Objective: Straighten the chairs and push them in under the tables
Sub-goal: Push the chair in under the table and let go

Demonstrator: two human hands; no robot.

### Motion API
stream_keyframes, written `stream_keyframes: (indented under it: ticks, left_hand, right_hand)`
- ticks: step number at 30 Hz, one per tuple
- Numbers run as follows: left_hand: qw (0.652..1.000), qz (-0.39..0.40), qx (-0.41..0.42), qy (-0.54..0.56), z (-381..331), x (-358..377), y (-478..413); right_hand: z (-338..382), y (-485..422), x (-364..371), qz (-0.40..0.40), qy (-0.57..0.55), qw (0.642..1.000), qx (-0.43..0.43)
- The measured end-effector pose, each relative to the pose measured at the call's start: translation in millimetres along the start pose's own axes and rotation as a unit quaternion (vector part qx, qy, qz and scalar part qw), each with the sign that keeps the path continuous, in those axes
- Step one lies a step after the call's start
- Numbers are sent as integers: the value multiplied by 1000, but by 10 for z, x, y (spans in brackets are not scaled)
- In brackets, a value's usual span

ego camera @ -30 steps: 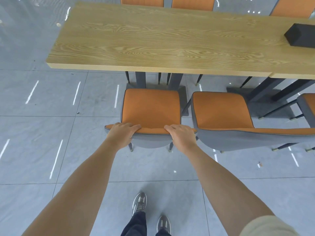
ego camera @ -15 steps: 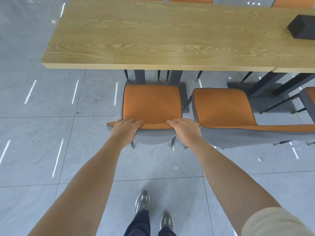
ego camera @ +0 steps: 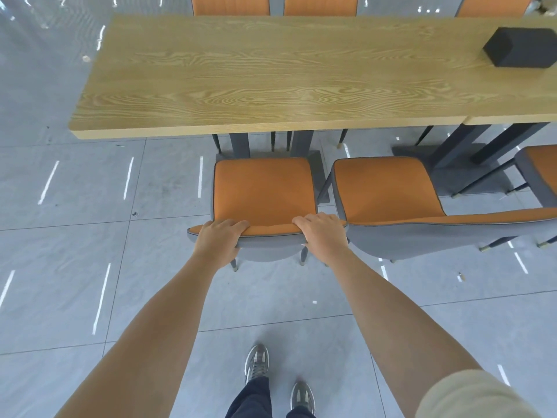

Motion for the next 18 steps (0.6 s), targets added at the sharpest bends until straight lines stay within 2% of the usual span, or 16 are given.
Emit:
stream_keyframes:
  ticks: [7,11,14,18]
  left_hand:
    - [1000,-21,9,9,-27,-5,53]
    - [998,15,31,-59,-73,-111,114]
    - [992,16,69,-100,-160,-196,149]
    - [987,-8,115,-108,-369,-339,142]
  right_hand:
    - [56,165,15,7,-31,997,74]
    - [52,271,-47,48,-44,995,77]
    - [48,351,-143,66,-93,989,98]
    - [30,576,-228,45,-175,969,167]
Point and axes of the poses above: each hand's wrist, its own y-axis away from the middle knuckle, its own x-axis out of the palm, z = x × y, the point moved 2 cm from there along -y, towards the middle knuckle, and after that the axes turned 5 degrees about z, right-handed, at the moved point
